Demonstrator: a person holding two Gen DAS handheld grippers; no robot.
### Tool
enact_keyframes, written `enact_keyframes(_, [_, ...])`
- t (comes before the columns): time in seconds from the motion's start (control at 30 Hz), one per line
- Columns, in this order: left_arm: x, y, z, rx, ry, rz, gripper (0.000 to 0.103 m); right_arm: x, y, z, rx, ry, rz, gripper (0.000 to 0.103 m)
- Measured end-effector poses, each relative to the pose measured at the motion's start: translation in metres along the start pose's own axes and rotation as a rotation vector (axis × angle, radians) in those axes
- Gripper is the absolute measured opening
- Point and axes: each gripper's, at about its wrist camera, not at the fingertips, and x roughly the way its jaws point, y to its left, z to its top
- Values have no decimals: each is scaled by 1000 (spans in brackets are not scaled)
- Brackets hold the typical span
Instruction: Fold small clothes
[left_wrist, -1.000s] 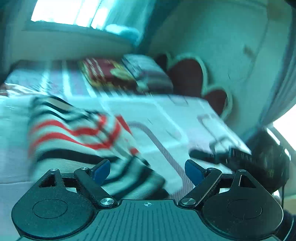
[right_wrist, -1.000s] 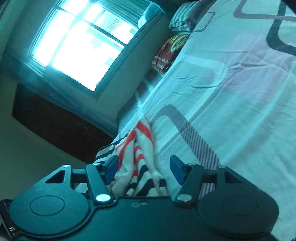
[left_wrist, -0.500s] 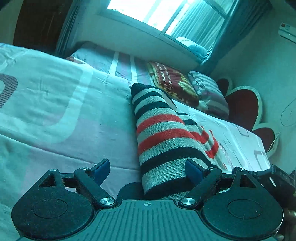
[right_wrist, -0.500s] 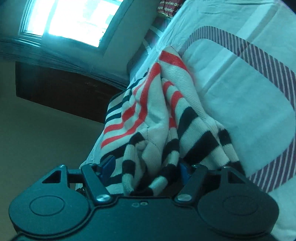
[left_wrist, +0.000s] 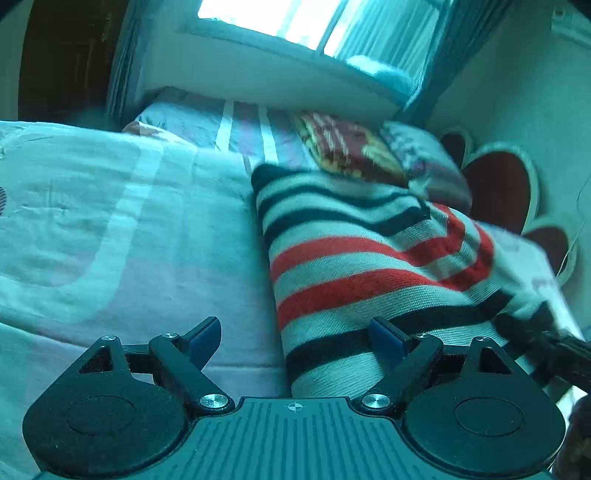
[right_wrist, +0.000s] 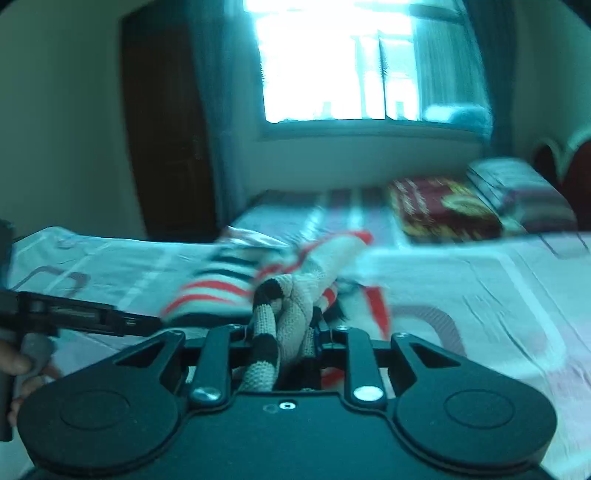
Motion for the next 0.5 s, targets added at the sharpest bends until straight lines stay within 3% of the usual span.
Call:
enact_keyframes(0.03, [3,-4,-2,18,0,10,87,23,-13,-7,60,101,7,24])
enact_keyframes(0.37, [-3,-4,-3,79,-5,27,87,2,-45,-21,306,78,125,41])
enact_keyframes(0.5, [-3,-4,-5,78,-3,30,88,-3,-57,-30,440,90,160,39])
